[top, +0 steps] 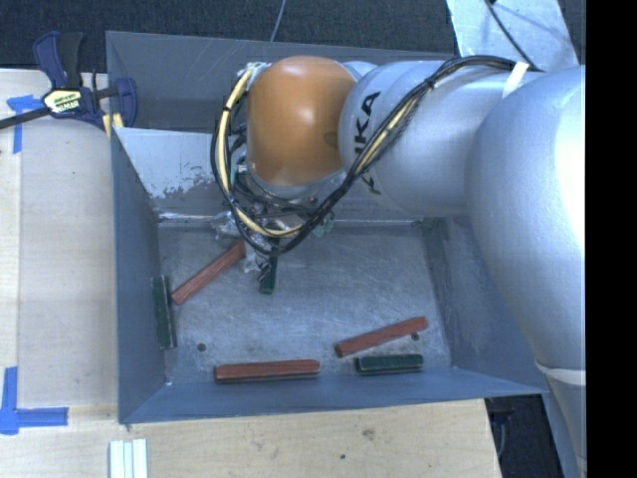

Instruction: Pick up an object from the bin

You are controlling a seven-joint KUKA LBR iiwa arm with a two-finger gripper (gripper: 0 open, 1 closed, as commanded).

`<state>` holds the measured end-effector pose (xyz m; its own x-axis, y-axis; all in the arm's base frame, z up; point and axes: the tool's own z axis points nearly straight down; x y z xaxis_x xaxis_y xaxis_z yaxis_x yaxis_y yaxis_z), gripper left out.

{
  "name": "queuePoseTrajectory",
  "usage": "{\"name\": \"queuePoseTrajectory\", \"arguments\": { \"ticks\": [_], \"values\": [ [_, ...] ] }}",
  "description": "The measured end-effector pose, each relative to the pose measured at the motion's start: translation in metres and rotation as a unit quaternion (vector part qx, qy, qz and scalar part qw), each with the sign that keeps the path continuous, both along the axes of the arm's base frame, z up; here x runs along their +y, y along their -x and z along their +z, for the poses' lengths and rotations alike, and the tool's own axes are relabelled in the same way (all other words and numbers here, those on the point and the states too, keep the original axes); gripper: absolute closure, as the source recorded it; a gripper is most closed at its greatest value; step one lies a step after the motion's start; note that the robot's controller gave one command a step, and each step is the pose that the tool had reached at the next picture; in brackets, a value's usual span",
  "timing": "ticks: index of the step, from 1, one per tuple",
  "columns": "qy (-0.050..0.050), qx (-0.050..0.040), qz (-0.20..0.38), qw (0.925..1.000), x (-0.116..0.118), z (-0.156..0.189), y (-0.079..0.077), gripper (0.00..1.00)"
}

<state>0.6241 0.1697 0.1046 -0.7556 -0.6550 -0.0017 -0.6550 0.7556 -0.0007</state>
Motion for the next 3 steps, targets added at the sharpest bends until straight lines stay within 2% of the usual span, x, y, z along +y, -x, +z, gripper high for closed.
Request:
{"name": "queuePoseTrajectory", "arguments": {
  "ticks": [1, 3],
  "values": [
    [0.000, 0.0026, 0.000, 1.0000, 0.000, 0.020, 0.002, 1.00],
    [-0.001, -0.0035, -0.001, 1.0000, 0.000, 0.049, -0.001, 1.00]
  ]
}}
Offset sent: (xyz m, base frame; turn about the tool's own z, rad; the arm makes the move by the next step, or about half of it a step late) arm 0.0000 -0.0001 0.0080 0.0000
